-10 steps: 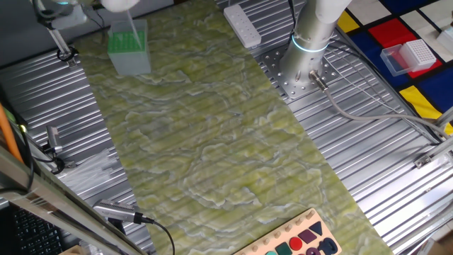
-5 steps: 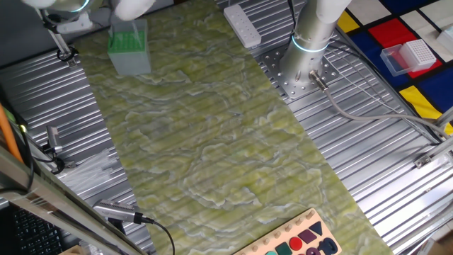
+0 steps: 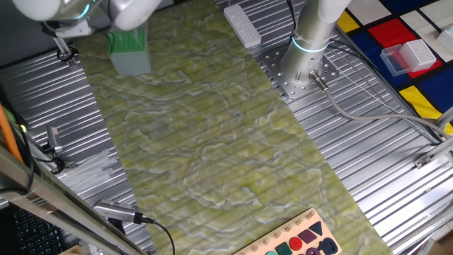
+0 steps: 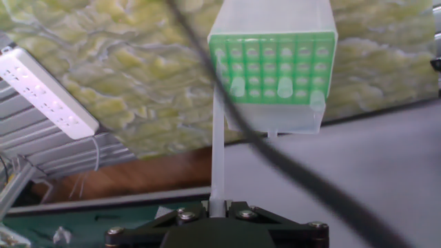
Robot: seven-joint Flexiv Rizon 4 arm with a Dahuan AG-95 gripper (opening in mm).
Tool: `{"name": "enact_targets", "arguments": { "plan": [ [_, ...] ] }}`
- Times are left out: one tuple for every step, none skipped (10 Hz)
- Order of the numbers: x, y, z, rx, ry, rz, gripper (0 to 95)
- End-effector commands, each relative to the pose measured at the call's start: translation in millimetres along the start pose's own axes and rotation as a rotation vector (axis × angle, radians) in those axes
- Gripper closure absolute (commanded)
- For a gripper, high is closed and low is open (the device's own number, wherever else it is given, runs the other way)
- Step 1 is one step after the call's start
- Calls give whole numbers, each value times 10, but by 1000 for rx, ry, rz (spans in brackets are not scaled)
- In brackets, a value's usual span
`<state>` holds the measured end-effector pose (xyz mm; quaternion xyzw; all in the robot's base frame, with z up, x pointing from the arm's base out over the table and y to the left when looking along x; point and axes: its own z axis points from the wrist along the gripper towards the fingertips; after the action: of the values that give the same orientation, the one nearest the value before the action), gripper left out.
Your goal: Insert a large pipette tip into the holder for large pipette tips
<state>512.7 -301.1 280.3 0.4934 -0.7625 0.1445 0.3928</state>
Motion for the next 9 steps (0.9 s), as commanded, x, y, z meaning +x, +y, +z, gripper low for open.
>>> {"name": "enact_targets", "arguments": {
  "plan": [
    [-4,-17,-15,-2,12,13,950],
    [-4,-17,-15,-1,16,16,950],
    [-5,-17,-14,2,24,19,950],
    [-5,-17,-14,4,30,22,950],
    [-6,-17,-15,5,35,22,950],
    [-6,-18,-19,7,41,23,950],
    [-8,-20,-27,8,45,23,950],
    [-7,-19,-28,9,50,25,950],
    [-6,-18,-30,14,64,31,950]
  ]
}}
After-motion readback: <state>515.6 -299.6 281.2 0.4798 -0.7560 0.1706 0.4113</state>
